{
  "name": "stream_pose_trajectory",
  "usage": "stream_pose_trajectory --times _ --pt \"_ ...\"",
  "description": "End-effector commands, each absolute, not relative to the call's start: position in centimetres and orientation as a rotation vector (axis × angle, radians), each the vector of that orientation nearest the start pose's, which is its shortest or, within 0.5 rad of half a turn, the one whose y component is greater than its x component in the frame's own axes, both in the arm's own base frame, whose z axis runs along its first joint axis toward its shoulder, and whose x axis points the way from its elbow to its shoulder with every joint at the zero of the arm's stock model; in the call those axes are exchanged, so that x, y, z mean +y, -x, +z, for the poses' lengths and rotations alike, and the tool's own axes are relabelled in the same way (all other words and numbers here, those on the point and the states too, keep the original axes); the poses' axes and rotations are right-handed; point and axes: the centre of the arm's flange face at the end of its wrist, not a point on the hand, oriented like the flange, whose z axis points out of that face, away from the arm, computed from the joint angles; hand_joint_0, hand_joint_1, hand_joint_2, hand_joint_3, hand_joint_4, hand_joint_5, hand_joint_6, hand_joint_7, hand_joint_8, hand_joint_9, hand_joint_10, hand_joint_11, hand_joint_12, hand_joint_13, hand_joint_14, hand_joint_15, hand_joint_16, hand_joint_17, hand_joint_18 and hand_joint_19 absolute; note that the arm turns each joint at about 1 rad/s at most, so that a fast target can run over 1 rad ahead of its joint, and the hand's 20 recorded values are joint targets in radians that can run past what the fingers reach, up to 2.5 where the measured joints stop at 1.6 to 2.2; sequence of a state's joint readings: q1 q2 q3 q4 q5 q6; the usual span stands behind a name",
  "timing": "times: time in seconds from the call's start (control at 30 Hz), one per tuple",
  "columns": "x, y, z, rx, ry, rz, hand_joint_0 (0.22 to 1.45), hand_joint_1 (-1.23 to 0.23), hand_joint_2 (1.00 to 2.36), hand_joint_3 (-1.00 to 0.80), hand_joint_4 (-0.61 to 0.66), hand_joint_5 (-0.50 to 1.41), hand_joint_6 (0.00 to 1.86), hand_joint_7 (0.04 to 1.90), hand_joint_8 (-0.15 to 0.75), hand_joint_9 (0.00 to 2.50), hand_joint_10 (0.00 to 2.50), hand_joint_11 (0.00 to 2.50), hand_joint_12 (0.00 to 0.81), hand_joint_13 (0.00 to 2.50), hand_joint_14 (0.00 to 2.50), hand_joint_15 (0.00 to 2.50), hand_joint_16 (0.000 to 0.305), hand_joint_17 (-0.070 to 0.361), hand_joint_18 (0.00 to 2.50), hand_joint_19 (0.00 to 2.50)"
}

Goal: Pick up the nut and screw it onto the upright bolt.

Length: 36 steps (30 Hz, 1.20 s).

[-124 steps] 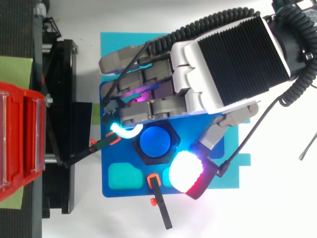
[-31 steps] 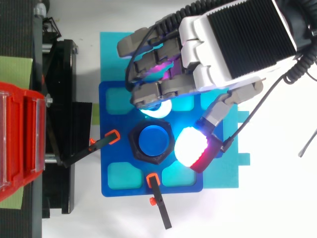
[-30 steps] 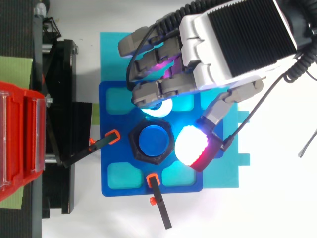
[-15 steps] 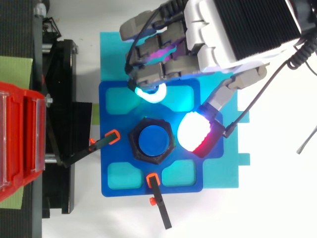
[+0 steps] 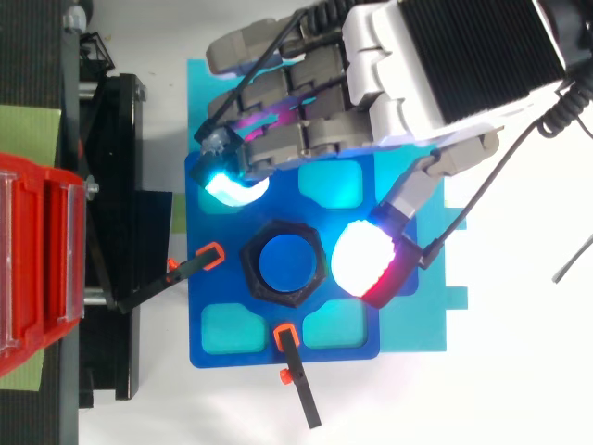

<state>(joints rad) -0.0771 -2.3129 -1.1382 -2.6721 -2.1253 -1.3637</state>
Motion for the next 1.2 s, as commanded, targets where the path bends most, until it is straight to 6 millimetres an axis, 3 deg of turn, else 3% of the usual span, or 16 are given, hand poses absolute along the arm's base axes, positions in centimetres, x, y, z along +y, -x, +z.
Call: stream_pose_trajectory --times 0.0,0.33,0.53,1.17 --pt "-13.2 -75.2 27.0 1.440 0.260 0.504 0.50 -0.20 1.00 -0.50 0.22 -0.08 0.50 0.73 0.218 0.88 0.00 0.00 0.265 0.55 0.00 0.00 0.028 0.063 0.21 0.00" --pt "-11.4 -75.3 26.6 1.479 0.248 0.517 0.52 -0.22 1.00 -0.50 0.26 0.00 0.50 1.11 0.242 0.97 0.00 0.00 0.249 0.61 0.00 0.00 0.026 0.059 0.25 0.00" --pt "-11.3 -75.3 26.5 1.480 0.246 0.516 0.53 -0.28 1.00 -0.50 0.14 0.06 0.50 1.39 0.244 1.14 0.00 0.00 0.220 0.71 0.00 0.00 0.022 0.050 0.39 0.03" --pt "-12.7 -75.2 26.6 1.471 0.240 0.503 0.54 -0.31 1.00 -0.50 0.09 0.10 0.50 1.48 0.218 1.42 0.00 0.00 0.166 0.93 0.00 0.00 0.013 0.028 0.61 0.08"
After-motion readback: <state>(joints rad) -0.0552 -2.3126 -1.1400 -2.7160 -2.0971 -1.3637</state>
